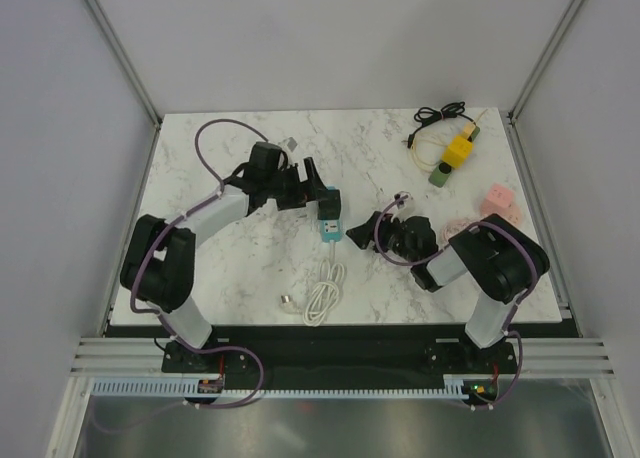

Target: Pull the plug off the socket

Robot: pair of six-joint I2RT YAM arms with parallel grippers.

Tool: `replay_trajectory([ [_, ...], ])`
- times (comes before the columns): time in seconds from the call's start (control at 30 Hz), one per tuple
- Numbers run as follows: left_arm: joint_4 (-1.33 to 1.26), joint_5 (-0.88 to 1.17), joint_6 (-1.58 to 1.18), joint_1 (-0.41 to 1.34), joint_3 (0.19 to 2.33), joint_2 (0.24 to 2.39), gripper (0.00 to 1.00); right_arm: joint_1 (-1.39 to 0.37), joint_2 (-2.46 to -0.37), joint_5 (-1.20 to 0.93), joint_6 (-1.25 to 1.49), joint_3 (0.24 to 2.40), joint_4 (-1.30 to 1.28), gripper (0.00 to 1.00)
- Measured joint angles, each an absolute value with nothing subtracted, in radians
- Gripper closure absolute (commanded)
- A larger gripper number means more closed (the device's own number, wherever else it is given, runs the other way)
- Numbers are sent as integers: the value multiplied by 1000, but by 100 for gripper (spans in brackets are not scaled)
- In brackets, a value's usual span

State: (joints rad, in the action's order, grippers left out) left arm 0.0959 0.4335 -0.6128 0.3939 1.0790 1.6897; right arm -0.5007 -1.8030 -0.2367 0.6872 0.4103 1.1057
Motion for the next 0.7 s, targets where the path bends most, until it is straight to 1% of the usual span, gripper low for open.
replay_trajectory([
  [0.1, 242, 303, -577, 457, 1204, 1694, 0, -501, -1749, -182, 688, 369, 1098, 20],
  [0.2, 367, 127, -555, 544, 1367, 1745, 0, -500, -1703, -129, 688, 337, 1099, 19],
  [0.3, 442, -14, -551, 617, 1474, 1810, 0, -500, -1686, -92, 688, 321, 1099, 19],
  [0.5, 557, -194, -542, 689, 1587, 1919, 0, -500, -1686, -69, 688, 318, 1099, 19],
  [0.7, 604, -295, -542, 715, 1644, 1964, 0, -500, -1700, -75, 688, 319, 1103, 18],
])
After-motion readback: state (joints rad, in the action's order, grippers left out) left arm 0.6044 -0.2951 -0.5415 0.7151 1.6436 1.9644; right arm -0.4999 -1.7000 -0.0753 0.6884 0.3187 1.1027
